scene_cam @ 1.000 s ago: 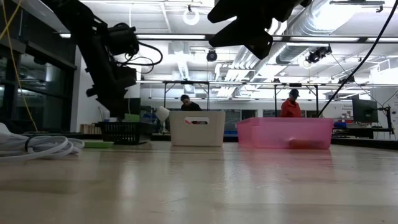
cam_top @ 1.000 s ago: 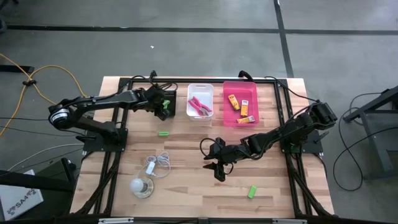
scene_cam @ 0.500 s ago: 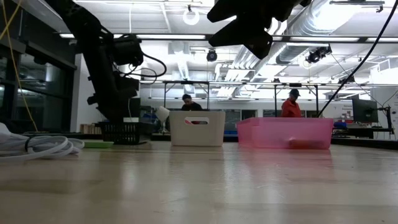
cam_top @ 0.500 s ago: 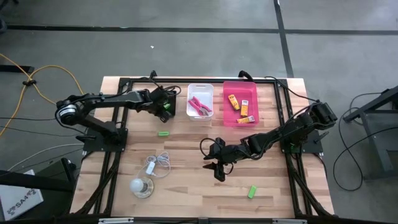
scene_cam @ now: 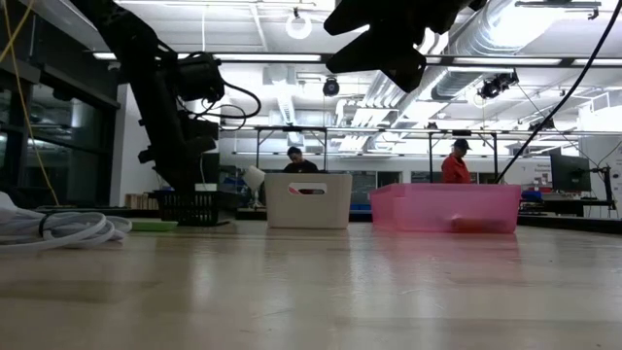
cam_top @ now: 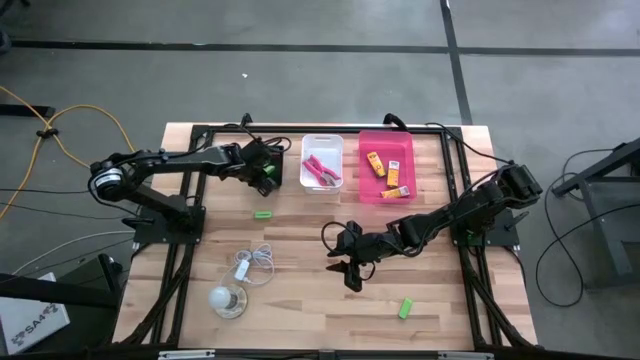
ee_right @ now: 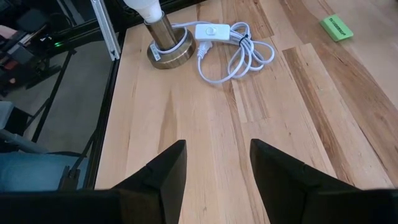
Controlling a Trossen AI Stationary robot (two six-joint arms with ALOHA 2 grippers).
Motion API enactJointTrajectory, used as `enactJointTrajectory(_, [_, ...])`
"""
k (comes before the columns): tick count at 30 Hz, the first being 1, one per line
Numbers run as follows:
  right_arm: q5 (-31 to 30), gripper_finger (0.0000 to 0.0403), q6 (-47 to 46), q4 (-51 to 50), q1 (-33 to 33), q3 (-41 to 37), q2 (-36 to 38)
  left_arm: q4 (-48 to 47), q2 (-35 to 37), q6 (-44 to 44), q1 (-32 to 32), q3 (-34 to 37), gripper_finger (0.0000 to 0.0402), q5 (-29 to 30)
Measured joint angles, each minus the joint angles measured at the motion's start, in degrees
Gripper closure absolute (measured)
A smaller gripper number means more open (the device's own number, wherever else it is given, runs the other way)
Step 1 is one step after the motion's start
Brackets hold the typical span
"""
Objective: Pick & Place School Supplies
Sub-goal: Put the eraser into the black bin
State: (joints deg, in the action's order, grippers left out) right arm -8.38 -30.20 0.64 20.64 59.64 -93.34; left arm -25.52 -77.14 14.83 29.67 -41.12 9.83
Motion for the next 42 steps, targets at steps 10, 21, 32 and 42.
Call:
enactJointTrajectory(10, [-0.02, 0.0237, 0.00, -0.02, -0.02, 0.00, 0.00, -0.13, 0.03, -1.46, -0.22, 0.00, 0.0330, -2.68])
enactJointTrajectory(21, [0.00, 0.0237, 0.00, -0.02, 0.00, 0.00, 0.00, 0.17, 0.07, -2.86, -0.22, -0.10, 0.0323, -2.38])
enactJointTrajectory(32, [0.15, 0.0237, 0.00, -0.43, -0.02, 0.00, 0.00, -6.29, 4.77, -9.22, -0.61, -8.25, 0.0322, -2.32])
enactJointTrajectory(42, [0.90, 0.0237, 1.64, -0.85, -0.02, 0.00, -0.02, -23.32, 11.43, -10.18, -11.06, -9.86, 0.0322, -7.65])
